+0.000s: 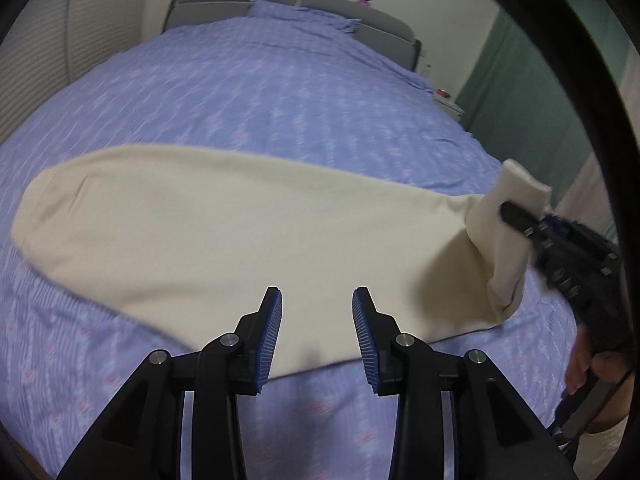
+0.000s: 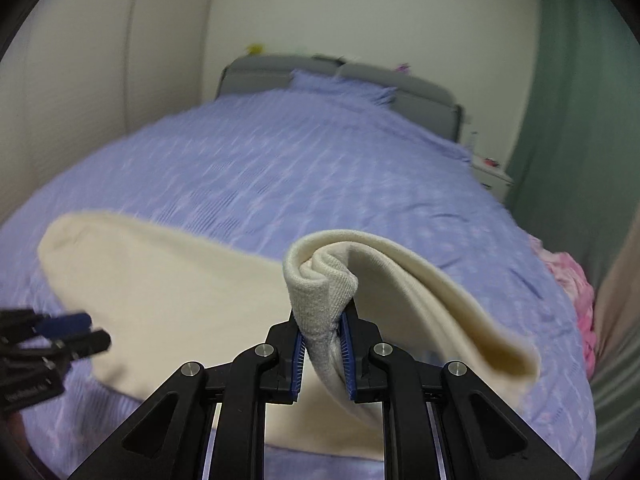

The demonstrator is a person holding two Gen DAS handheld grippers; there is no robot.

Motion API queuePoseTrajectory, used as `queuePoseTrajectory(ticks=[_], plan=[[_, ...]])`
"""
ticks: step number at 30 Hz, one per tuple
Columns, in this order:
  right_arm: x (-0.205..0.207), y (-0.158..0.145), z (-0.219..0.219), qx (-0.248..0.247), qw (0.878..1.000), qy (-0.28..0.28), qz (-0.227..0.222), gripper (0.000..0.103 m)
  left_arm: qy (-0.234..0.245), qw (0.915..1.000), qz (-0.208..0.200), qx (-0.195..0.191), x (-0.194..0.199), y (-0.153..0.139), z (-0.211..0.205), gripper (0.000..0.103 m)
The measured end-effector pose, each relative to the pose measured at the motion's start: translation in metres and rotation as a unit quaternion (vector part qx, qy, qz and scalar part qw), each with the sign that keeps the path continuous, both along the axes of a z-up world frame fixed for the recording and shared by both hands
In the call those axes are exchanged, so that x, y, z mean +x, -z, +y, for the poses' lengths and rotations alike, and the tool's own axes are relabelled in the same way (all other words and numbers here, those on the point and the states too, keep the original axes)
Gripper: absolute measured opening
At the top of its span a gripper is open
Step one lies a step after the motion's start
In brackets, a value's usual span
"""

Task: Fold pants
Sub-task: 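Lift the cuff end with the right gripper and fold it over the strip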

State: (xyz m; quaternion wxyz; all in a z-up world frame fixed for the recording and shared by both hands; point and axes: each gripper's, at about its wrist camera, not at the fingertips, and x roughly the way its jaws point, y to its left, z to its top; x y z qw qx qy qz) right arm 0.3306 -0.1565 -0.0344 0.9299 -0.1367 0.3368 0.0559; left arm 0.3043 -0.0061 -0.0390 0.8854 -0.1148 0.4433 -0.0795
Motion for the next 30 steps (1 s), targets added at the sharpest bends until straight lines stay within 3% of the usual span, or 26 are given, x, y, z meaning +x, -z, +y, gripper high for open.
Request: queuePoseTrajectory(ticks=[6, 12, 17, 23, 26, 30], plan=[[0.007, 0.050, 0.069, -0.036, 0.996, -0.052, 0.067, 0.016, -0.017, 0.9998, 0.012, -0.001, -0.018, 0.017, 0.029, 0.036], [0.006, 0.079, 0.117, -0.044, 0.990, -0.092, 0.101, 0.016, -0.032, 0.9992, 0.019, 0.012, -0.019, 0.030, 0.044, 0.036], [0.002, 0.082, 0.135, -0.019, 0.988, -0.105, 0.110, 0.017, -0.046, 0.9986, 0.021, 0.016, -0.023, 0.031, 0.060, 0.036], [0.006, 0.100, 0.145, -0.024, 0.984, -0.105, 0.139, 0.018, -0.058, 0.9977, 0.026, 0.024, -0.020, 0.034, 0.067, 0.040], [0.002, 0.102, 0.151, -0.025, 0.984, -0.108, 0.140, 0.025, -0.060, 0.9974, 0.023, 0.032, -0.023, 0.033, 0.070, 0.048], [-0.013, 0.087, 0.142, 0.013, 0.986, -0.108, 0.130, 0.042, -0.050, 0.9975, 0.003, 0.049, -0.034, 0.026, 0.074, 0.053]])
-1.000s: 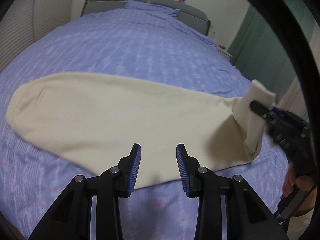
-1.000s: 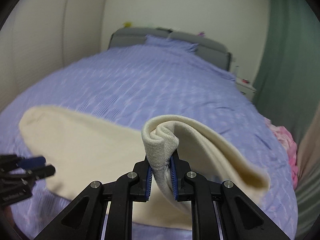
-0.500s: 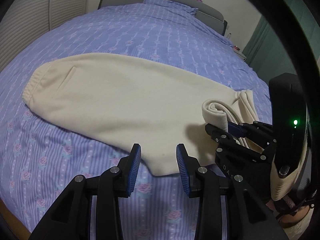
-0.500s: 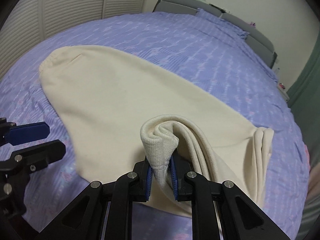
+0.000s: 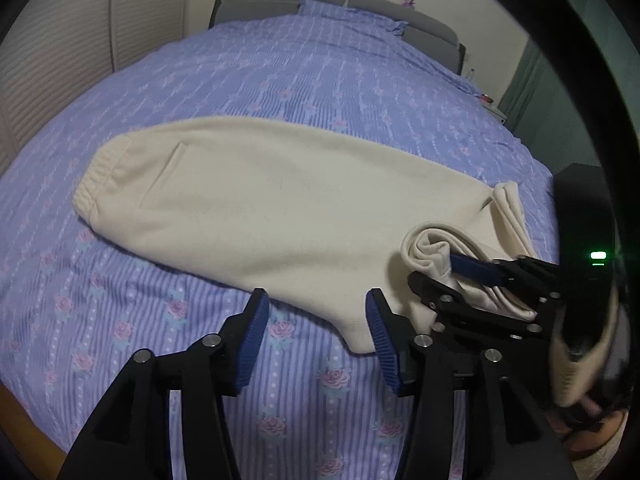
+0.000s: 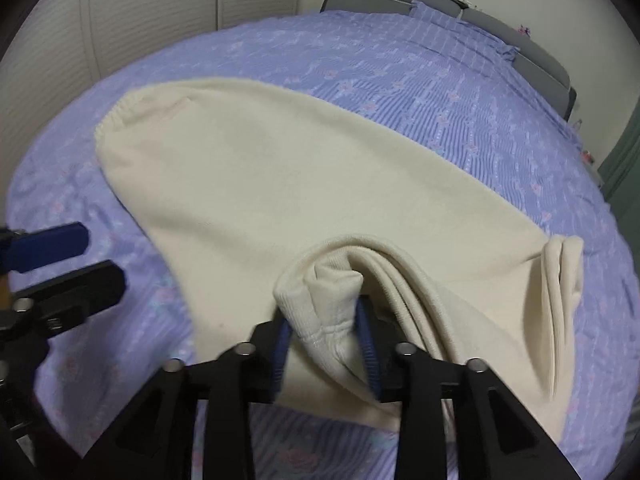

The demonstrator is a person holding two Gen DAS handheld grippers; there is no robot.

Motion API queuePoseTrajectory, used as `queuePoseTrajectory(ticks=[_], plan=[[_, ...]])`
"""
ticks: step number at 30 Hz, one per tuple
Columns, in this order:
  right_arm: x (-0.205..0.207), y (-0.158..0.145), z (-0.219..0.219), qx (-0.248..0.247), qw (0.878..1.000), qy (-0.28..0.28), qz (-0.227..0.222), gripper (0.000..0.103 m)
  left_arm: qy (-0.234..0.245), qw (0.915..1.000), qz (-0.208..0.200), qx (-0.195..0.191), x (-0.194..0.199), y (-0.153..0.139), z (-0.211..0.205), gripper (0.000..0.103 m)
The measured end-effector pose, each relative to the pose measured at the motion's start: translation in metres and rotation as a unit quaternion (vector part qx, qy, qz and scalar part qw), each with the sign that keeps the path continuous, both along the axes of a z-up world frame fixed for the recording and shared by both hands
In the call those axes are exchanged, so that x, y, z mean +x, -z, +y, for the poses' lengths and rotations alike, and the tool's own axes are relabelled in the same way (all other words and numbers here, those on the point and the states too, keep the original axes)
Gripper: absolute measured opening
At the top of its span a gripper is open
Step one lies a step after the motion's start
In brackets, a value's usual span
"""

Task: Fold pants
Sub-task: 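Lift the cuff end with the right gripper and fold it over the strip, then open the right gripper while the left gripper grasps the folded fabric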

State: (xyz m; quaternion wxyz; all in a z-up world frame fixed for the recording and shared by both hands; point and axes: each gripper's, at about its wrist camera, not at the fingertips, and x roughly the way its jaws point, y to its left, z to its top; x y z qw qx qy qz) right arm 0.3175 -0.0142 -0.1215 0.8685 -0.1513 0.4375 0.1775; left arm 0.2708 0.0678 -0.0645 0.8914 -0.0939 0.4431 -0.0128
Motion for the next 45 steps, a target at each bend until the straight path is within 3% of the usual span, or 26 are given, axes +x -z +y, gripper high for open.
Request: queuePoseTrajectory(ticks=[3, 8, 10, 12, 16, 20, 24, 27, 29, 32, 37, 39, 40, 45], plan=[[-0.024, -0.021, -0.013, 0.030, 0.999, 0.014, -0.029, 0.052, 0.010, 0.9995, -0.021, 0.022, -0.007, -0.014, -0.002, 0.057], [-0.064, -0.048, -0.046, 0.047, 0.993, 0.064, -0.083, 0.053, 0.043, 0.9960, -0.063, 0.045, -0.026, -0.034, -0.016, 0.065], [-0.076, -0.057, -0.067, 0.067, 0.989, 0.091, -0.099, 0.059, 0.062, 0.9942, -0.075, 0.046, -0.032, -0.036, -0.024, 0.068], [-0.087, -0.062, -0.091, 0.088, 0.980, 0.128, -0.121, 0.072, 0.086, 0.9920, -0.080, 0.045, -0.033, -0.032, -0.032, 0.071], [-0.087, -0.054, -0.134, 0.118, 0.965, 0.200, -0.121, 0.073, 0.108, 0.9911, -0.070, 0.035, -0.020, -0.020, -0.045, 0.071], [-0.090, -0.038, -0.173, 0.202, 0.937, 0.269, -0.099, 0.073, 0.113, 0.9925, -0.046, 0.003, -0.001, -0.006, -0.053, 0.071], [-0.093, -0.021, -0.201, 0.286, 0.898, 0.320, -0.094, 0.073, 0.110, 0.9931, -0.037, 0.014, 0.018, 0.007, -0.058, 0.071], [-0.083, -0.008, -0.210, 0.327, 0.881, 0.333, -0.073, 0.073, 0.113, 0.9927, -0.039, 0.011, 0.027, 0.012, -0.058, 0.071], [-0.078, -0.003, -0.211, 0.338, 0.879, 0.329, -0.069, 0.073, 0.114, 0.9926, -0.042, -0.002, 0.034, 0.015, -0.058, 0.071], [-0.069, 0.005, -0.203, 0.343, 0.879, 0.324, -0.074, 0.081, 0.116, 0.9928, -0.026, -0.015, 0.047, 0.026, -0.057, 0.071], [-0.054, 0.017, -0.194, 0.348, 0.880, 0.318, -0.058, 0.081, 0.109, 0.9934, 0.004, -0.035, 0.061, 0.046, -0.054, 0.069], [-0.049, 0.022, -0.191, 0.347, 0.880, 0.319, -0.050, 0.081, 0.109, 0.9926, 0.016, -0.051, 0.061, 0.054, -0.051, 0.056], [-0.048, 0.024, -0.191, 0.348, 0.880, 0.319, -0.045, 0.081, 0.114, 0.9912, 0.021, -0.064, 0.059, 0.056, -0.050, 0.041], [-0.041, 0.032, -0.186, 0.342, 0.884, 0.318, -0.033, 0.081, 0.122, 0.9914, 0.010, -0.046, 0.046, 0.061, -0.052, 0.034]])
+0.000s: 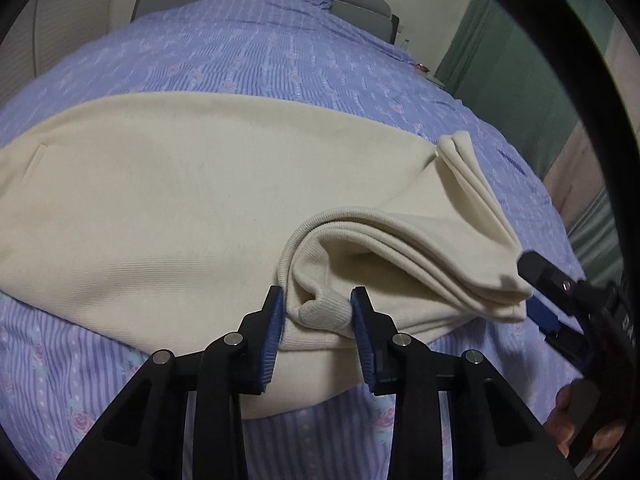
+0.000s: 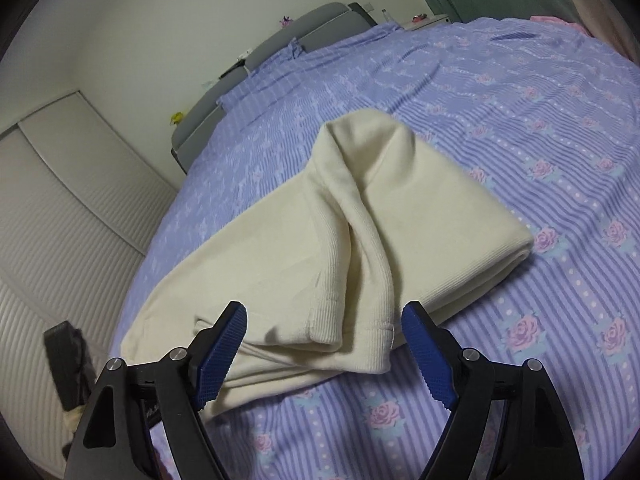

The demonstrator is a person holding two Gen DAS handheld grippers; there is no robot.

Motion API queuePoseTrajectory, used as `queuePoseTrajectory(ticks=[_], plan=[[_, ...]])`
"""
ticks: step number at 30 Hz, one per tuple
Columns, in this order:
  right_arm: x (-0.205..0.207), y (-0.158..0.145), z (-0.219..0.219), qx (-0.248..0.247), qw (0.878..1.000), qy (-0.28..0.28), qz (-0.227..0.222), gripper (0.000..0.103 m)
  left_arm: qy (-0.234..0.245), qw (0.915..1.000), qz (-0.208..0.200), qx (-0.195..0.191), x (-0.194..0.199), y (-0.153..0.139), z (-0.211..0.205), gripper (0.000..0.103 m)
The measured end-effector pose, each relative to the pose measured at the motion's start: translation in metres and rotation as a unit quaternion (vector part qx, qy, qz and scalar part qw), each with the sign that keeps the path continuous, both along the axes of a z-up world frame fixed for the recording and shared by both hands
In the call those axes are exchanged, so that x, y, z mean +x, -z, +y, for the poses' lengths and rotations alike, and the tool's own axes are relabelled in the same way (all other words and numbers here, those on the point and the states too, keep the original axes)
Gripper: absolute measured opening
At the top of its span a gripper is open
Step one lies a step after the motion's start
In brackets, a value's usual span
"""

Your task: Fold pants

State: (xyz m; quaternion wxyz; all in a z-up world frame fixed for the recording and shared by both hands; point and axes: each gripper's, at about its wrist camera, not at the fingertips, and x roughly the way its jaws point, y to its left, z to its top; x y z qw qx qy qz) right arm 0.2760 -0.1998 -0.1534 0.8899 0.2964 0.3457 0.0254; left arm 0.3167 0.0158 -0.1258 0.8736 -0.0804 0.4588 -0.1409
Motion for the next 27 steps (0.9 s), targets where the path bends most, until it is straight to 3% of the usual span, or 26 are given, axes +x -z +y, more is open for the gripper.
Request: queuePoseTrajectory(ticks=[7, 9, 12, 14, 18, 21, 27], plan=[[0.002, 0.000, 0.007, -0.015, 1.000, -0.011, 0.009, 0.077, -0.007, 0.9999, 0.006, -0.011, -0.003, 0.007, 0.007, 0.034], [0.005, -0.004, 0.015, -0.047, 0.999, -0.016, 0.014, 0.064, -0.007, 0.9999, 0.004, -0.012, -0.005, 0.009, 0.009, 0.034], [0.015, -0.010, 0.027, -0.090, 0.995, -0.046, 0.022, 0.022, -0.008, 0.9998, 0.003, -0.018, -0.006, 0.013, 0.010, 0.034], [0.024, -0.022, 0.030, -0.093, 0.994, -0.064, 0.003, 0.020, -0.011, 0.9995, 0.005, -0.028, -0.006, 0.013, 0.013, 0.034], [0.062, -0.080, 0.047, -0.114, 0.988, -0.087, -0.058, 0.019, -0.015, 0.9991, 0.002, -0.041, -0.011, 0.006, 0.018, 0.032], [0.111, -0.107, 0.067, -0.131, 0.984, -0.108, -0.059, 0.019, -0.013, 0.9987, 0.009, -0.048, -0.011, 0.008, 0.022, 0.032], [0.188, -0.097, 0.116, -0.172, 0.972, -0.157, -0.018, 0.018, -0.024, 0.9971, 0.013, -0.071, -0.015, 0.011, 0.031, 0.032]])
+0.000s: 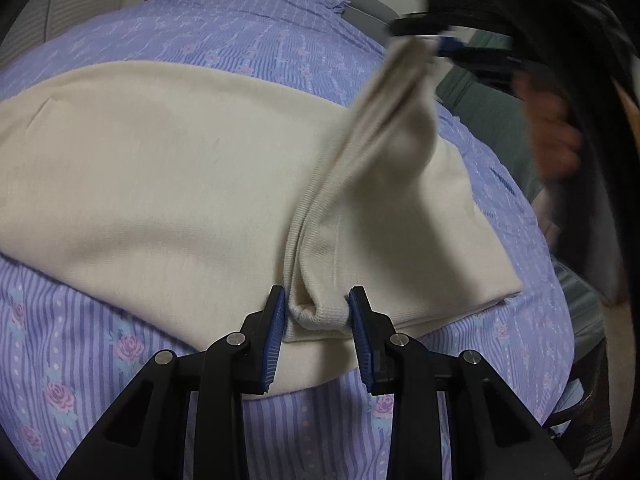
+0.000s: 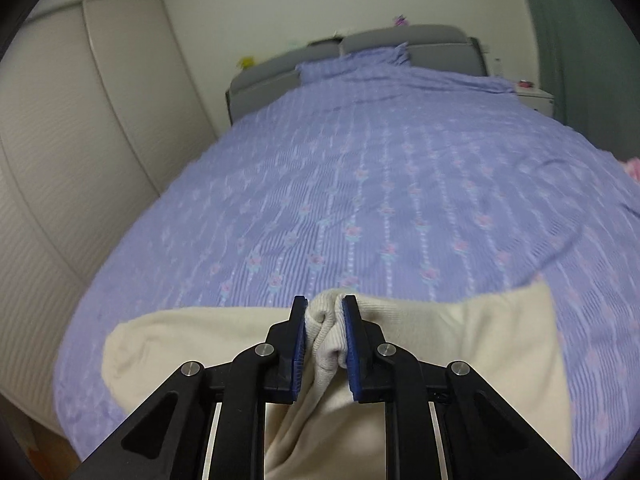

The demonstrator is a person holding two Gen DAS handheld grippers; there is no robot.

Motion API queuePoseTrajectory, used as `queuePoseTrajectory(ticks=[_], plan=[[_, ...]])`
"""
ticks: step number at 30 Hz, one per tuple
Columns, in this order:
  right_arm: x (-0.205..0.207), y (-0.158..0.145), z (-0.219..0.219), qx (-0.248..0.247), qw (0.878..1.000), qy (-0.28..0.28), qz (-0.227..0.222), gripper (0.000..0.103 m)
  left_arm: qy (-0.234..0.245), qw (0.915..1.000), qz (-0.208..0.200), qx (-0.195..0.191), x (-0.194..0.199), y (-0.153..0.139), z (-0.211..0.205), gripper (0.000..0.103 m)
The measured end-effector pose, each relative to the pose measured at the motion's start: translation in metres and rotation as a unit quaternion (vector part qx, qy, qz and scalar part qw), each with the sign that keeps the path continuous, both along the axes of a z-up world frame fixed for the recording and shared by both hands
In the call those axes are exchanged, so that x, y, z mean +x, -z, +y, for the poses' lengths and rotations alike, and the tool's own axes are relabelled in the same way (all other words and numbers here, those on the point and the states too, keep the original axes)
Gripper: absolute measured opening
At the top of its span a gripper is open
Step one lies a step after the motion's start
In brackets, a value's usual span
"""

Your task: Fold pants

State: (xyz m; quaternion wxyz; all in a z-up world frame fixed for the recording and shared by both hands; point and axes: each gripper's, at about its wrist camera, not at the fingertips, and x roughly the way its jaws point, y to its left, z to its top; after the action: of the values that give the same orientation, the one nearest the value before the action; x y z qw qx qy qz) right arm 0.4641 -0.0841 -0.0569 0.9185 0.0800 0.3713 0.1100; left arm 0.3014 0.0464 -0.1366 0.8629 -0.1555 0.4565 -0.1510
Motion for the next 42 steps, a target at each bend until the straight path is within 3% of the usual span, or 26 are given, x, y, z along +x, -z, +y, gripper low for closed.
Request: queuePoseTrajectory(ticks=[10, 13, 15, 19, 21, 23, 27, 29, 31, 34, 36, 38, 42], plan=[[0.059, 0.066, 0.055, -0.073, 0.994, -0.036, 0.072, 0.019, -0.020, 0.9997, 0.008, -0.014, -0.003, 0.001, 0.010, 0.031], [0.071, 0.076, 0.059, -0.068, 0.992, -0.054, 0.087, 0.027, -0.023, 0.9995, 0.011, -0.016, -0.004, 0.002, 0.011, 0.031], [0.074, 0.070, 0.063, -0.059, 0.991, -0.081, 0.090, 0.045, -0.027, 0.9994, 0.015, -0.018, -0.005, 0.002, 0.013, 0.032], [0.049, 0.026, 0.066, -0.085, 0.991, -0.102, 0.025, 0.051, -0.030, 0.9993, 0.015, -0.016, -0.006, 0.001, 0.016, 0.033], [0.024, 0.000, 0.057, -0.097, 0.991, -0.092, -0.010, 0.066, -0.027, 0.9996, 0.007, -0.002, -0.011, -0.004, 0.012, 0.034], [0.002, -0.014, 0.048, -0.114, 0.989, -0.083, -0.032, 0.067, -0.030, 0.9994, -0.003, 0.018, -0.016, -0.011, 0.010, 0.043], [-0.033, -0.014, 0.027, -0.164, 0.983, -0.044, -0.063, 0.067, -0.057, 0.9956, -0.039, 0.064, -0.032, -0.037, 0.011, 0.051], [-0.029, -0.002, 0.026, -0.180, 0.982, -0.043, -0.040, 0.067, -0.064, 0.9932, -0.053, 0.081, -0.039, -0.045, 0.014, 0.052], [-0.020, 0.007, 0.025, -0.164, 0.985, -0.060, -0.013, 0.065, -0.070, 0.9919, -0.061, 0.087, -0.042, -0.050, 0.018, 0.052], [-0.008, 0.024, 0.026, -0.120, 0.989, -0.087, 0.020, 0.047, -0.067, 0.9932, -0.061, 0.073, -0.039, -0.048, 0.024, 0.050], [0.000, 0.035, 0.029, -0.098, 0.990, -0.098, 0.035, 0.034, -0.060, 0.9950, -0.061, 0.052, -0.035, -0.044, 0.027, 0.044], [0.009, 0.045, 0.034, -0.095, 0.989, -0.100, 0.049, 0.026, -0.050, 0.9963, -0.058, 0.039, -0.028, -0.041, 0.025, 0.030], [0.033, 0.066, 0.050, -0.107, 0.986, -0.105, 0.074, 0.021, -0.020, 0.9983, -0.047, 0.029, -0.014, -0.031, 0.017, 0.018]])
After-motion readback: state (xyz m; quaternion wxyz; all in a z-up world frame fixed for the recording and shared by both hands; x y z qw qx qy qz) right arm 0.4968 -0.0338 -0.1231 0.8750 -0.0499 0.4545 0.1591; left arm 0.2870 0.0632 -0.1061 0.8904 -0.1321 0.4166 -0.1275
